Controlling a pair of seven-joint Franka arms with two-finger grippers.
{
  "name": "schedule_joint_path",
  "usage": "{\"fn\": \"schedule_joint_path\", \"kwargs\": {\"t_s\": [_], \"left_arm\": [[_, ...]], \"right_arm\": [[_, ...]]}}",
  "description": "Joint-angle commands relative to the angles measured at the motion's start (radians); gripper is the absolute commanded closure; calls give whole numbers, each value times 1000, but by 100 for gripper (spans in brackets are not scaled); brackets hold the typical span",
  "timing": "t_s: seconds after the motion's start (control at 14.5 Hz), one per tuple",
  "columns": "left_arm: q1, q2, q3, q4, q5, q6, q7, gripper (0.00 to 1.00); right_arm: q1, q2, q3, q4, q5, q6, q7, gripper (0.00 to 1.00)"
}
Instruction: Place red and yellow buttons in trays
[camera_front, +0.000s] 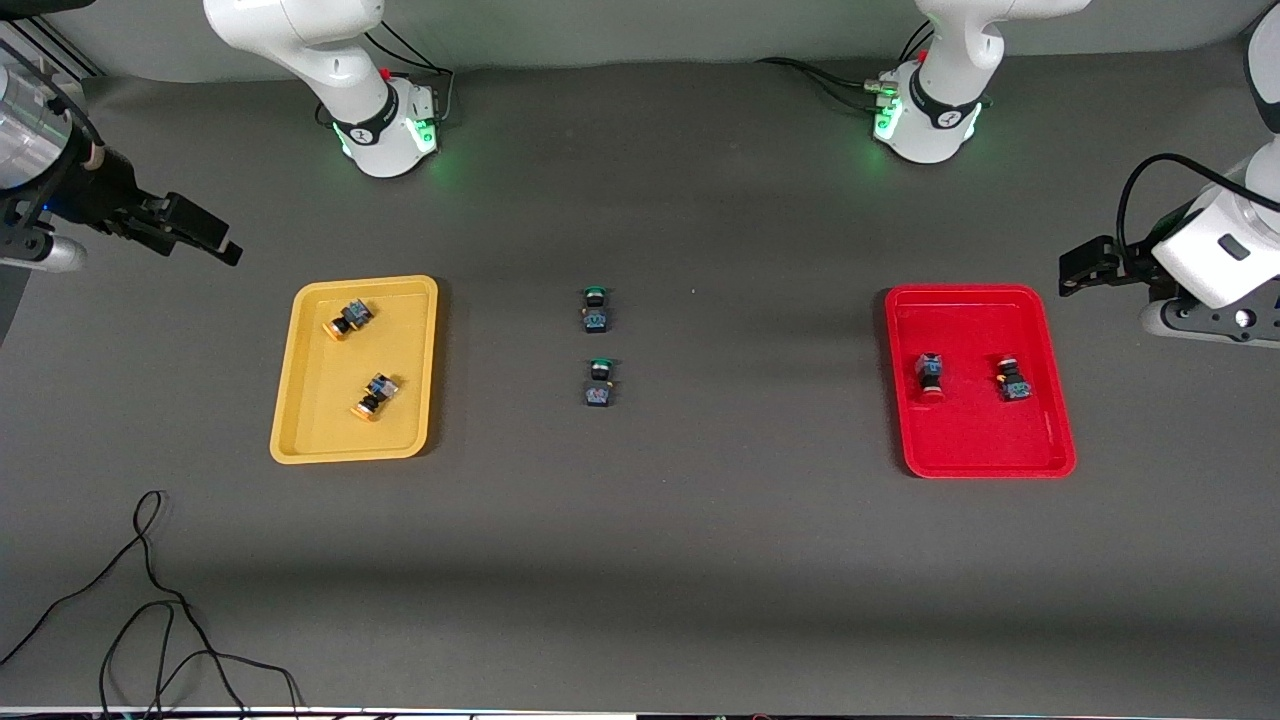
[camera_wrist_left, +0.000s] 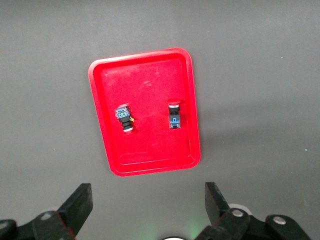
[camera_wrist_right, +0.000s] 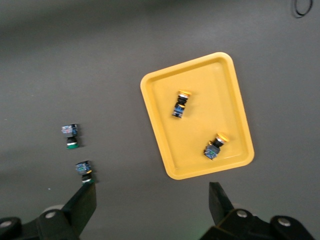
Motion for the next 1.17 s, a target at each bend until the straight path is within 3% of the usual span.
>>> {"fn": "schedule_joint_path", "kwargs": {"t_s": [0.0, 0.14, 1.1], "left_arm": [[-13, -18, 6, -1, 3, -14, -19, 0], [-13, -18, 4, -1, 3, -9, -21, 0], [-18, -14, 4, -6, 3, -8, -21, 0]], "right_arm": [[-66, -29, 58, -42, -35, 14, -91, 0], [-63, -9, 55, -41, -69, 17, -129, 0], [-72, 48, 49, 15, -63, 16, -132, 0]]}}
